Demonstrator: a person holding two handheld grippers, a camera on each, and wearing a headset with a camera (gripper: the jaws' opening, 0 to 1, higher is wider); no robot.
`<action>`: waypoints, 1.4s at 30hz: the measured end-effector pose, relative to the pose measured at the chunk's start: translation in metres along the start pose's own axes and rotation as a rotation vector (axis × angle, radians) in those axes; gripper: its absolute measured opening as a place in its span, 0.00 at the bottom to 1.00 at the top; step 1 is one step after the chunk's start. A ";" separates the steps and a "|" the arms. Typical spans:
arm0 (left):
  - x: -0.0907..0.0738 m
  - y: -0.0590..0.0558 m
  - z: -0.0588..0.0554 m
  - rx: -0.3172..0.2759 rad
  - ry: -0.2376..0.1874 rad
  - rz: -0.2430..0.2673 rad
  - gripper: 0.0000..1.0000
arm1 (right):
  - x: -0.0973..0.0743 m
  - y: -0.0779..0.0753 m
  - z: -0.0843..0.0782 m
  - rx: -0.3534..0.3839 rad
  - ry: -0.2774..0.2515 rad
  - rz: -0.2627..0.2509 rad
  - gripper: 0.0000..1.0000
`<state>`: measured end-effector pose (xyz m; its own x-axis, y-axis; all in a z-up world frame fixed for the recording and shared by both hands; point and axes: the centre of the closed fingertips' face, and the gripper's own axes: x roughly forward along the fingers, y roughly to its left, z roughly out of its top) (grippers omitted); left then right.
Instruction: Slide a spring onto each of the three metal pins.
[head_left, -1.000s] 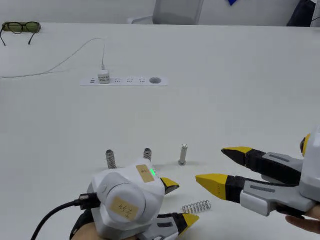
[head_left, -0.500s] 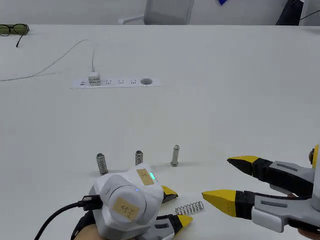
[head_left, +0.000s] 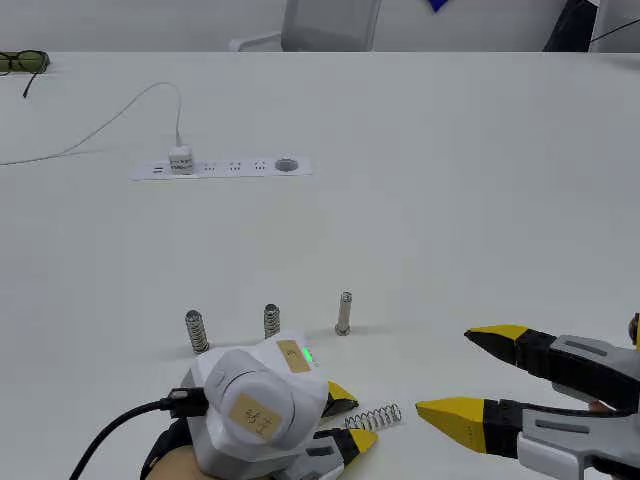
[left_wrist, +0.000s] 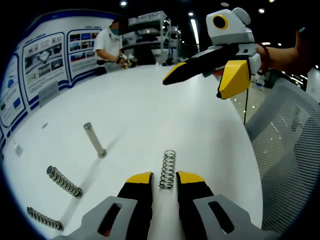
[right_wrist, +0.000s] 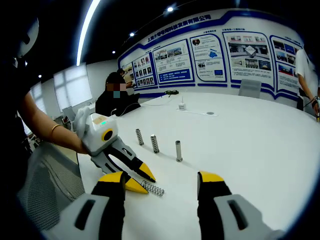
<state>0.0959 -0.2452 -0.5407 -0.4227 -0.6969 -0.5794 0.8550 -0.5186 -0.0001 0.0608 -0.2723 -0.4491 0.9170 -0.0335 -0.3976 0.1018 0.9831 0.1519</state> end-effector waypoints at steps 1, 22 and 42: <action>0.000 0.000 0.000 0.001 0.003 0.000 0.18 | 0.000 0.000 0.000 -0.002 0.000 -0.001 0.59; -0.007 0.001 -0.005 0.009 0.034 0.019 0.10 | 0.003 -0.003 0.007 0.011 -0.014 -0.010 0.59; -0.048 0.018 0.029 -0.259 -0.198 0.100 0.10 | 0.014 0.005 0.027 0.113 -0.082 0.027 0.55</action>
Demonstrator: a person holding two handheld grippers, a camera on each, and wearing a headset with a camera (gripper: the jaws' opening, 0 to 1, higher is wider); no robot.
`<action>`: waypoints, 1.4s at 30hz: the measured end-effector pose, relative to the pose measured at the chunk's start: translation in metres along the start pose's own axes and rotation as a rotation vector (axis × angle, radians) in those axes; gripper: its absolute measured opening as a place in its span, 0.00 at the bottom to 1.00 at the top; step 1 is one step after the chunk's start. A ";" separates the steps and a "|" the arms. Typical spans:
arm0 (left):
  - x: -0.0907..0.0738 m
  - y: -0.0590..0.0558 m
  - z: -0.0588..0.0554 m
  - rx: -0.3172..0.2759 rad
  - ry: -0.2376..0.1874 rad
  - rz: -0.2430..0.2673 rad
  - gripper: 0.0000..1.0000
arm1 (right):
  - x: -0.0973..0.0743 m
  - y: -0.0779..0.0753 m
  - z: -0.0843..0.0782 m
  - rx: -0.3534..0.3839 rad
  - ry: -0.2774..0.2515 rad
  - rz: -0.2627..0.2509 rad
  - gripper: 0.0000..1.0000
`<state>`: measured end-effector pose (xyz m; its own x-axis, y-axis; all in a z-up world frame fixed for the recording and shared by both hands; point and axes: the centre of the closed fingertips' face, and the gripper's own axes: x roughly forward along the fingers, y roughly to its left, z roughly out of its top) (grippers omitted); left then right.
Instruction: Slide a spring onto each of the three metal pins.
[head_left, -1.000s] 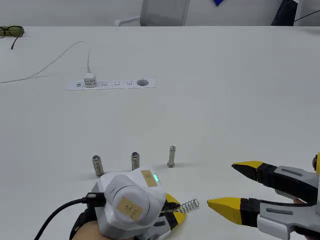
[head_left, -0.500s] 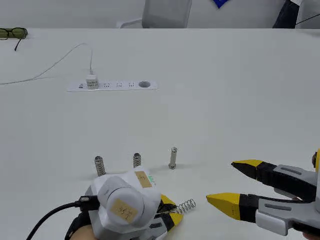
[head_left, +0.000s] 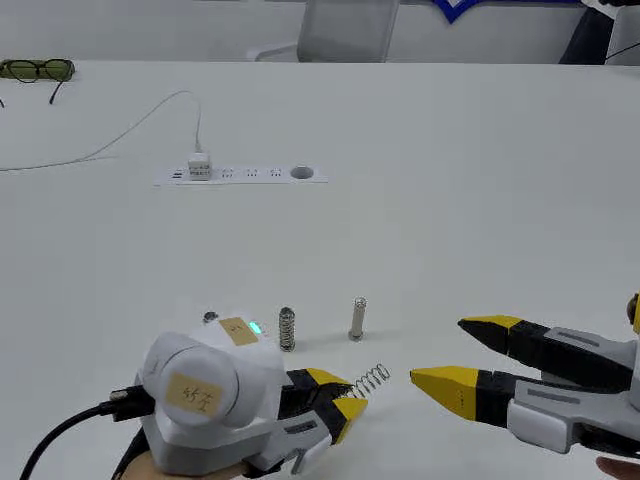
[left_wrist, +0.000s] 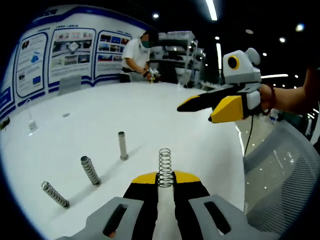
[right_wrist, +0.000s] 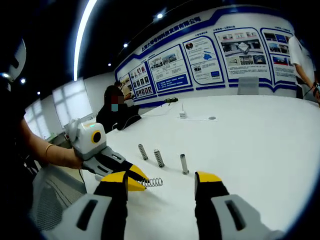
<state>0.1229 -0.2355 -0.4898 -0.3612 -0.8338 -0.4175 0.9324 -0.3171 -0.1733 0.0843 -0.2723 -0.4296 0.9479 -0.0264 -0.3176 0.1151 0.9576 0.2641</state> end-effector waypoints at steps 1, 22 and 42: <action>-0.002 -0.002 0.003 -0.013 -0.024 -0.011 0.10 | 0.001 0.001 0.001 0.008 -0.005 0.006 0.54; -0.025 -0.013 0.039 -0.050 -0.212 -0.031 0.10 | 0.026 0.025 0.011 0.196 -0.070 0.112 0.34; -0.034 -0.021 0.060 -0.060 -0.321 -0.065 0.10 | 0.033 0.039 0.025 0.374 -0.146 0.189 0.15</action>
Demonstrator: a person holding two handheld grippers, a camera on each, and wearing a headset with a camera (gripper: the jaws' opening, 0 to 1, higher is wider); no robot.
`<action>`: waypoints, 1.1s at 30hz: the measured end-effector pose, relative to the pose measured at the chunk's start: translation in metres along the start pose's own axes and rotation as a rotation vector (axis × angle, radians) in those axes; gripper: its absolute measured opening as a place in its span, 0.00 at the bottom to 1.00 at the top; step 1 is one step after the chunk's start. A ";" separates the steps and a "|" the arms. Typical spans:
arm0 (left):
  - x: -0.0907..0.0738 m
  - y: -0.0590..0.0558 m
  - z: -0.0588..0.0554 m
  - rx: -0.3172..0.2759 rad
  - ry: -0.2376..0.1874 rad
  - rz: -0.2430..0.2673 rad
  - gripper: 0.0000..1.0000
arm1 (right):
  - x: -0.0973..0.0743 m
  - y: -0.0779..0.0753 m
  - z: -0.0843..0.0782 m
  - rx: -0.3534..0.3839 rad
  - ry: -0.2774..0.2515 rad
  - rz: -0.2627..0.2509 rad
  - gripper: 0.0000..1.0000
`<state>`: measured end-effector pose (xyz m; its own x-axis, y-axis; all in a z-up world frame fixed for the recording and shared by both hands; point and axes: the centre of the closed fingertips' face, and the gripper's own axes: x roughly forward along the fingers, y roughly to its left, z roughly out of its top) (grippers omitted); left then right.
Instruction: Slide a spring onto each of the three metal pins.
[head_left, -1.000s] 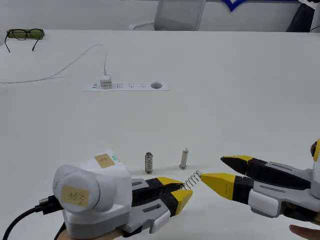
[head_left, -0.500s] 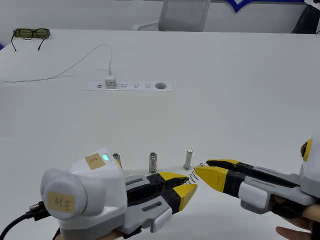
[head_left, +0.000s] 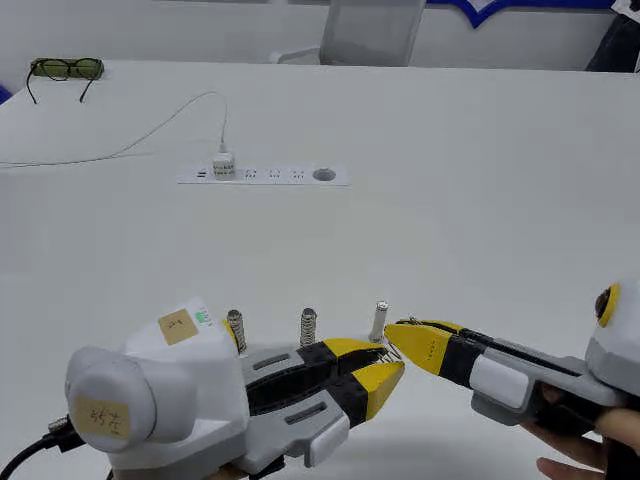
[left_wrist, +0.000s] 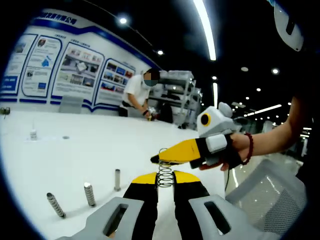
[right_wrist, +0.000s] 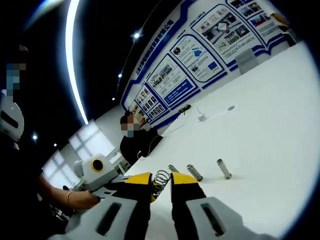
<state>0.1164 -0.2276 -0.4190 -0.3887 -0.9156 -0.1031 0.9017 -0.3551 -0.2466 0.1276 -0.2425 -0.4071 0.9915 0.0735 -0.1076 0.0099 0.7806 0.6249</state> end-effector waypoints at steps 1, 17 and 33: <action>0.000 0.000 0.000 0.000 0.001 0.001 0.10 | 0.000 0.001 0.000 0.005 0.000 0.002 0.15; -0.003 0.001 -0.001 0.000 0.034 0.014 0.12 | 0.004 0.011 0.000 -0.054 0.016 0.033 0.12; -0.016 0.017 -0.014 0.134 0.152 0.100 0.25 | 0.004 -0.002 0.018 -0.212 0.006 -0.048 0.12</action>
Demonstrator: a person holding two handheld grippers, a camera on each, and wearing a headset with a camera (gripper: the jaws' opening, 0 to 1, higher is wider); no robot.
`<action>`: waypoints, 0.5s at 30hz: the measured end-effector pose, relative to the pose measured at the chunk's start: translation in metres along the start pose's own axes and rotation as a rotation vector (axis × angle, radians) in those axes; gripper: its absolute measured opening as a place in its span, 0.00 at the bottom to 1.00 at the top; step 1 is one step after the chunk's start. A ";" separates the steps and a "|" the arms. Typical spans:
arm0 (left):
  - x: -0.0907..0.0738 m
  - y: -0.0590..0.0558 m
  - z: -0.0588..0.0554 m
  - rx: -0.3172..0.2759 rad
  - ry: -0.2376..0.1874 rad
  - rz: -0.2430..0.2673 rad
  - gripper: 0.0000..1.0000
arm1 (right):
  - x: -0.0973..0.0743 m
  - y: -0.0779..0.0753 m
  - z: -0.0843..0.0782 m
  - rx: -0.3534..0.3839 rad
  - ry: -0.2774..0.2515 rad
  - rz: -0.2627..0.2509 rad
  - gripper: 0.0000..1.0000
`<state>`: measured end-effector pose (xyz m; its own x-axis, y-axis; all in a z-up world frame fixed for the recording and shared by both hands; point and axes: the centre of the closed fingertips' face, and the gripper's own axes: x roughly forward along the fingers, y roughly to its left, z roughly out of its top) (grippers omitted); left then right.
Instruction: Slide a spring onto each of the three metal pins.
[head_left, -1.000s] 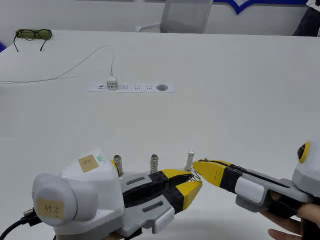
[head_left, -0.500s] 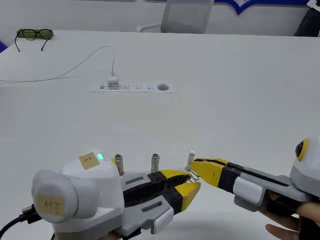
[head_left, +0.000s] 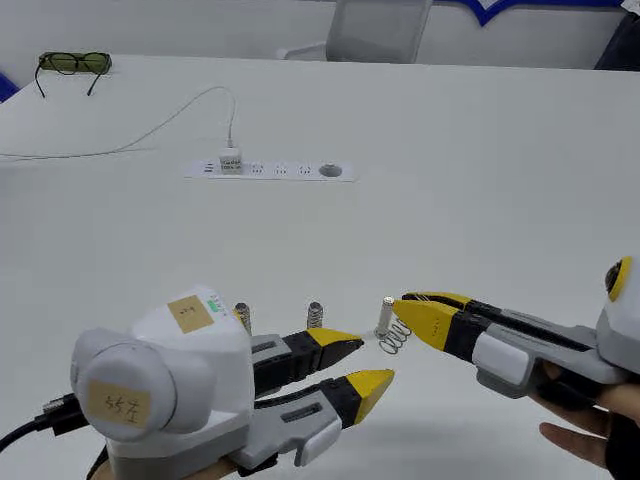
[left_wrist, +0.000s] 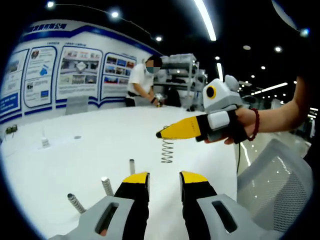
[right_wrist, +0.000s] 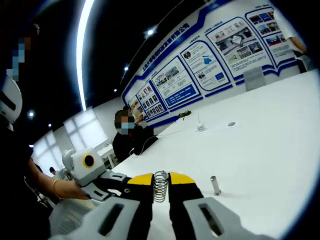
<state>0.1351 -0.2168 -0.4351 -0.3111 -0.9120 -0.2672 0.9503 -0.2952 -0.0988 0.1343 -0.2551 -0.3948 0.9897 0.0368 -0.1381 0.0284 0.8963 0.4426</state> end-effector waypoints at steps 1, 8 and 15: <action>-0.001 0.001 -0.001 0.007 0.004 0.007 0.25 | 0.000 -0.002 0.002 -0.017 0.000 -0.012 0.12; -0.011 0.010 -0.011 0.044 0.061 0.078 0.30 | 0.005 -0.011 0.008 -0.100 0.011 -0.048 0.12; -0.021 0.017 -0.014 0.050 0.072 0.131 0.35 | 0.012 -0.018 0.011 -0.163 0.031 -0.066 0.12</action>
<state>0.1577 -0.1987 -0.4445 -0.1832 -0.9214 -0.3426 0.9815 -0.1909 -0.0116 0.1470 -0.2759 -0.3952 0.9817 -0.0133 -0.1900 0.0676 0.9570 0.2821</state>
